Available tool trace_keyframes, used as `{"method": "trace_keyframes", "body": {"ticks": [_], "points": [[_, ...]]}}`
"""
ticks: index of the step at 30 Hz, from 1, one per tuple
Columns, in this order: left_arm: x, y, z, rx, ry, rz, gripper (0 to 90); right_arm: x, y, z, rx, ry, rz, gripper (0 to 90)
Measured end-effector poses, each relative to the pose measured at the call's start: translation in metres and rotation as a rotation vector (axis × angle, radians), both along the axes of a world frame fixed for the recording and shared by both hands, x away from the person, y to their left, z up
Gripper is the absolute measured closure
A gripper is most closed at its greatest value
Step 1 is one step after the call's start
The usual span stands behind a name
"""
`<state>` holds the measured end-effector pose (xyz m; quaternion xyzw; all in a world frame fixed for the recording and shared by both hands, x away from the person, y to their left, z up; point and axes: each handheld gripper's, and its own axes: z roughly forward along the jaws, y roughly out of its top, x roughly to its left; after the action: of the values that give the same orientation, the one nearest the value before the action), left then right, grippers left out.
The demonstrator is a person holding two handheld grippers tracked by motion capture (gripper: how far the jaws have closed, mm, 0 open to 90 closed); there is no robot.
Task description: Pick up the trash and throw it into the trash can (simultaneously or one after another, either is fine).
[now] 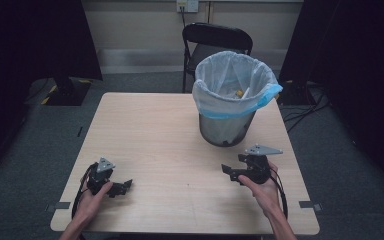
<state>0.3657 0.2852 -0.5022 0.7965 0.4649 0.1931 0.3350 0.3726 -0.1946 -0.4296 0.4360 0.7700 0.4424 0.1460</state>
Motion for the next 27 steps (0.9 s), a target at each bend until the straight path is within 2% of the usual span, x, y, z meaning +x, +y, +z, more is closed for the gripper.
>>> {"method": "trace_keyframes", "body": {"ticks": [5, 6, 7, 8, 9, 10, 14, 23, 25, 27], "points": [[0.000, 0.000, 0.000, 0.000, 0.000, 0.000, 0.0, -0.004, -0.003, -0.012, -0.016, 0.022, -0.015, 20.4], [0.000, 0.000, 0.000, 0.000, 0.000, 0.000, 0.0, -0.006, -0.005, -0.019, -0.038, 0.033, -0.026, 20.4], [0.000, 0.000, 0.000, 0.000, 0.000, 0.000, 0.0, -0.006, -0.005, -0.019, -0.038, 0.033, -0.026, 20.4], [0.000, 0.000, 0.000, -0.001, 0.000, 0.000, 0.0, -0.006, -0.006, -0.026, -0.069, 0.063, -0.043, 20.8], [0.000, 0.000, 0.000, -0.001, 0.000, 0.000, 0.0, -0.006, -0.006, -0.026, -0.069, 0.063, -0.043, 20.8], [0.000, 0.000, 0.000, -0.001, 0.000, 0.000, 0.0, -0.006, -0.007, -0.032, -0.115, 0.080, -0.056, 20.8], [0.000, 0.000, 0.000, -0.001, 0.000, 0.000, 0.0, -0.006, -0.011, -0.043, -0.128, 0.100, -0.067, 20.3], [0.000, 0.000, 0.000, 0.000, 0.000, 0.001, 0.0, -0.008, -0.011, -0.059, -0.148, 0.120, -0.089, 19.7], [0.000, 0.000, 0.000, -0.001, 0.000, 0.001, 0.0, -0.010, -0.011, -0.061, -0.154, 0.117, -0.101, 20.0], [0.000, 0.000, 0.000, -0.001, 0.000, 0.001, 0.0, -0.012, -0.010, -0.063, -0.168, 0.094, -0.111, 20.4]]}}
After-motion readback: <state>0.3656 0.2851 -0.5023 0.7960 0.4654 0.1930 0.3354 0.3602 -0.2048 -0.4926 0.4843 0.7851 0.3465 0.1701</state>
